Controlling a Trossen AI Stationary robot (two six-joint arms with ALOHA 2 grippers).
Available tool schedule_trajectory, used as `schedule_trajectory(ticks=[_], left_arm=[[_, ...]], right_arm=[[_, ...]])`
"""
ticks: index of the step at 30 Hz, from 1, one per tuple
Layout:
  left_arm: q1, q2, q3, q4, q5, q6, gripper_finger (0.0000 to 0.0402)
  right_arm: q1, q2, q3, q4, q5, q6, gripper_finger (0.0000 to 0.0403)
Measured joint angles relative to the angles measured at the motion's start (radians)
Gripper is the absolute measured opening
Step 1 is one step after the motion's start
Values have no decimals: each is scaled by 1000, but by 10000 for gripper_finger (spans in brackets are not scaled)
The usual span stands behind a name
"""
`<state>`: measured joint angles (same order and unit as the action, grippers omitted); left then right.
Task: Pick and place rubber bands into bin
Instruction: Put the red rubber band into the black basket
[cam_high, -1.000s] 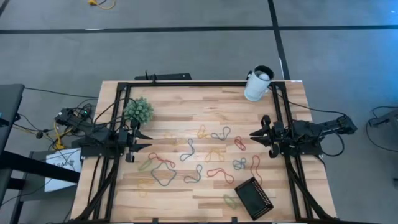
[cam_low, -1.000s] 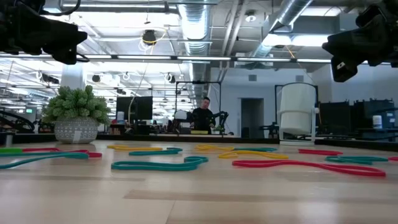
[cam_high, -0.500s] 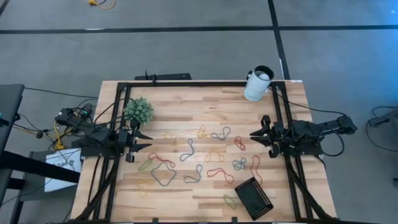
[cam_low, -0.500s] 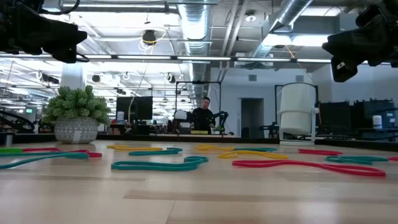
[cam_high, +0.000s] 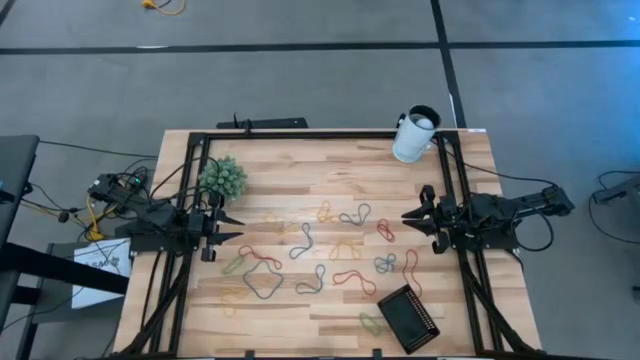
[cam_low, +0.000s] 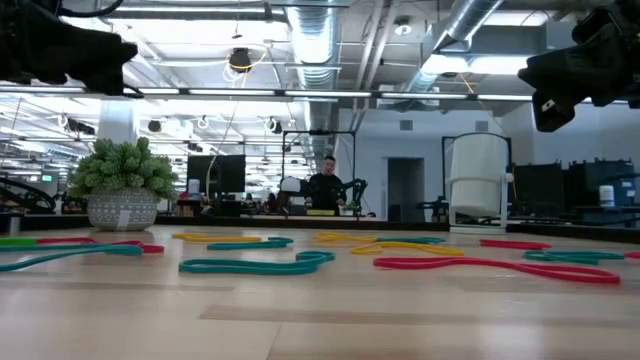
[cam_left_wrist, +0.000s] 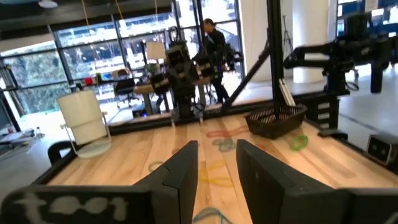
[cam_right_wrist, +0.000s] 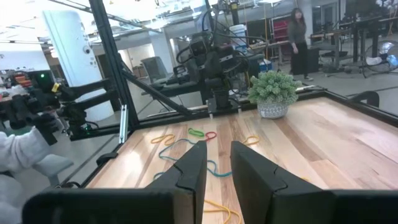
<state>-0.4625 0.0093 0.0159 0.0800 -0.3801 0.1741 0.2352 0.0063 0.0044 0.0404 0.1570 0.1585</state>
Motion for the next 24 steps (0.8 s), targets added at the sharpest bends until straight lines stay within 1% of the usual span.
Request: schedule_trajectory(ticks=[6, 7, 9, 12, 13, 14, 17, 20, 22, 24], left_arm=[[1, 10, 1, -9, -3, -7, 101], [1, 10, 1, -1, -26, -7, 101], [1, 10, 1, 30, -94, -41, 101], [2, 10, 1, 117, -271, -158, 101], [3, 10, 3, 131, -313, -189, 101], [2, 10, 9, 125, -330, -199, 101], [2, 11, 34, 87, -292, -202, 101], [2, 35, 78, 82, -259, -190, 101], [2, 57, 142, 57, -256, -137, 101], [2, 88, 226, -26, -280, -87, 101]], right_arm=[[0, 0, 0, 0, 0, 0, 67], [0, 0, 0, 0, 0, 0, 67], [0, 0, 0, 0, 0, 0, 67], [0, 0, 0, 0, 0, 0, 67], [0, 0, 0, 0, 0, 0, 67], [0, 0, 0, 0, 0, 0, 67], [0, 0, 0, 0, 0, -1, 67], [-2, 0, 0, 5, 4, -105, 67], [-2, 0, 0, 44, 4, -135, 67], [-2, 0, 0, 78, 4, -137, 67]])
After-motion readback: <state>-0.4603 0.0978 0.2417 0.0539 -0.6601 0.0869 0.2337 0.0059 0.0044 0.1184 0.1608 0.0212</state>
